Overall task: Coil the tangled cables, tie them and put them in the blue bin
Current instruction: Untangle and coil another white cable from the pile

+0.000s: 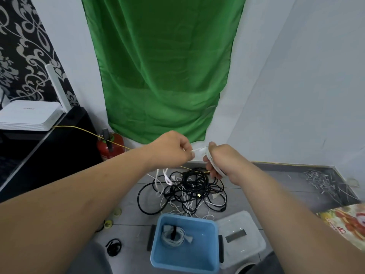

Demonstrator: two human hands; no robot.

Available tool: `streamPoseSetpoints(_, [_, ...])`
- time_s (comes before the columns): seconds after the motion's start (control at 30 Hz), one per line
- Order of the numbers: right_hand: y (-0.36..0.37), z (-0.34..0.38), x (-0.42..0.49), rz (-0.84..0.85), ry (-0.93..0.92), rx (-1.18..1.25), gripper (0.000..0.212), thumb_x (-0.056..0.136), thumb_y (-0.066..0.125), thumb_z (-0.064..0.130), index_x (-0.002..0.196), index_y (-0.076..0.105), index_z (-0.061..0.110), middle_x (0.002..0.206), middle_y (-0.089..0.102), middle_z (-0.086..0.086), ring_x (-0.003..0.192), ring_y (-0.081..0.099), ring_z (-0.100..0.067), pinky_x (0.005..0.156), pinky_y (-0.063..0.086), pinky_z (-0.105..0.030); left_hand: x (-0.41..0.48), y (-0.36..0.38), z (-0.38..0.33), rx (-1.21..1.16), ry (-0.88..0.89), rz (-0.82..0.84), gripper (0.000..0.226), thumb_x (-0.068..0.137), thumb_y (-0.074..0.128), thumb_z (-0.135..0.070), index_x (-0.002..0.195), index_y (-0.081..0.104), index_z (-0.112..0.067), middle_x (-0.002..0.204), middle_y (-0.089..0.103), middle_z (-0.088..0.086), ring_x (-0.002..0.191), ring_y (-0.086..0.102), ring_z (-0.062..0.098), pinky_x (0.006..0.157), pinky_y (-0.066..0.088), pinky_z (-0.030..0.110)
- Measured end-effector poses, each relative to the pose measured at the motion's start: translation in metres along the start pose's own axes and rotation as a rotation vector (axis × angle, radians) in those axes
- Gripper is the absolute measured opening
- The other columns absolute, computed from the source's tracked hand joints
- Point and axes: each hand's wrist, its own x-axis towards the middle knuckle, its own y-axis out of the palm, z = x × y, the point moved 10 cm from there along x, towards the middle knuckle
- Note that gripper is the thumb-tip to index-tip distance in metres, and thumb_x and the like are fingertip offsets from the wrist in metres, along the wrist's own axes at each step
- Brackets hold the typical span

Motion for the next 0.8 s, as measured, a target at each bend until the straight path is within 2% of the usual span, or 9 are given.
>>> streamPoseSetpoints(0.07, [-0.010, 0.004, 0.001, -0.103, -0.006, 0.126, 0.054, 0.108, 0.029, 0.040, 0.100, 0.065, 0.001, 0.069, 0.069, -0.010, 0.049, 0.058, -0.024, 0.058, 0.048, -0.031, -0.005, 0.013, -0.009, -0.112, -0.001, 0.079, 0.011, 0.094, 0.070, -0.028, 0.095, 0.072, -0.017, 0.063, 0.069, -0.001, 0.048, 0.058, 0.009, 0.047, 0.043, 0.017])
streamPoseSetpoints(0.17, [-0.020, 0.007, 0.001, -0.173, -0.006, 0.350, 0.054, 0.105, 0.036, 0.044, 0.100, 0.067, 0.001, 0.080, 0.077, -0.013, 0.063, 0.070, -0.027, 0.079, 0.058, -0.042, -0.011, 0.028, -0.014, -0.247, -0.029, 0.180, 0.017, 0.100, 0.063, -0.029, 0.098, 0.066, -0.013, 0.065, 0.072, 0.002, 0.047, 0.055, 0.008, 0.043, 0.036, 0.021])
streamPoseSetpoints(0.23, [-0.021, 0.009, 0.000, -0.142, -0.019, 0.485, 0.046, 0.101, 0.054, 0.047, 0.099, 0.069, 0.003, 0.081, 0.078, -0.010, 0.069, 0.073, -0.025, 0.081, 0.057, -0.042, -0.013, 0.037, -0.017, -0.276, -0.010, 0.232, 0.022, 0.102, 0.061, -0.034, 0.097, 0.065, -0.013, 0.075, 0.076, 0.006, 0.057, 0.057, 0.012, 0.044, 0.036, 0.022])
streamPoseSetpoints(0.3, [-0.016, 0.014, -0.003, -0.065, -0.043, 0.628, 0.030, 0.098, 0.067, 0.032, 0.101, 0.067, 0.003, 0.076, 0.077, -0.006, 0.067, 0.072, -0.024, 0.079, 0.057, -0.043, -0.013, 0.043, -0.017, -0.280, 0.006, 0.261, 0.025, 0.103, 0.058, -0.036, 0.102, 0.066, -0.013, 0.088, 0.078, 0.007, 0.074, 0.067, 0.014, 0.045, 0.038, 0.022])
streamPoseSetpoints(0.4, [-0.017, 0.014, -0.003, -0.042, -0.040, 0.777, 0.014, 0.103, 0.060, 0.016, 0.104, 0.062, 0.001, 0.070, 0.073, -0.008, 0.067, 0.073, -0.023, 0.069, 0.060, -0.040, -0.012, 0.040, -0.013, -0.261, 0.020, 0.238, 0.023, 0.104, 0.057, -0.032, 0.106, 0.069, -0.013, 0.093, 0.079, 0.003, 0.085, 0.073, 0.009, 0.044, 0.042, 0.019])
streamPoseSetpoints(0.5, [-0.028, 0.000, 0.006, -0.090, 0.056, 0.978, 0.018, 0.106, 0.053, 0.016, 0.103, 0.059, 0.000, 0.080, 0.070, -0.011, 0.065, 0.070, -0.022, 0.060, 0.059, -0.036, -0.007, 0.023, -0.006, -0.143, 0.073, 0.147, 0.019, 0.102, 0.060, -0.030, 0.097, 0.074, -0.018, 0.073, 0.075, -0.007, 0.055, 0.059, 0.001, 0.052, 0.043, 0.015])
streamPoseSetpoints(0.57, [-0.043, -0.014, 0.013, -0.165, 0.101, 1.090, 0.018, 0.106, 0.050, 0.014, 0.100, 0.058, 0.000, 0.085, 0.064, -0.013, 0.065, 0.067, -0.024, 0.056, 0.059, -0.034, -0.003, 0.013, 0.003, -0.119, 0.071, 0.109, 0.020, 0.101, 0.062, -0.038, 0.099, 0.077, -0.025, 0.078, 0.074, -0.009, 0.065, 0.063, 0.002, 0.066, 0.050, 0.018])
streamPoseSetpoints(0.7, [-0.061, -0.035, 0.020, -0.237, 0.142, 1.208, 0.026, 0.102, 0.043, 0.005, 0.079, 0.053, 0.006, 0.058, 0.051, -0.004, 0.048, 0.054, -0.017, 0.053, 0.051, -0.031, -0.003, 0.002, 0.030, -0.030, -0.035, 0.122, 0.036, 0.092, 0.060, -0.064, 0.089, 0.078, -0.033, 0.095, 0.072, -0.019, 0.092, 0.064, 0.000, 0.087, 0.049, 0.025])
streamPoseSetpoints(0.8, [-0.068, -0.040, 0.022, -0.284, 0.130, 1.266, 0.027, 0.100, 0.038, 0.004, 0.078, 0.052, 0.008, 0.046, 0.048, -0.002, 0.037, 0.047, -0.016, 0.049, 0.048, -0.025, -0.004, 0.003, 0.051, 0.240, -0.120, 0.225, 0.046, 0.099, 0.049, -0.063, 0.088, 0.078, -0.029, 0.106, 0.071, -0.009, 0.101, 0.064, 0.008, 0.095, 0.048, 0.031])
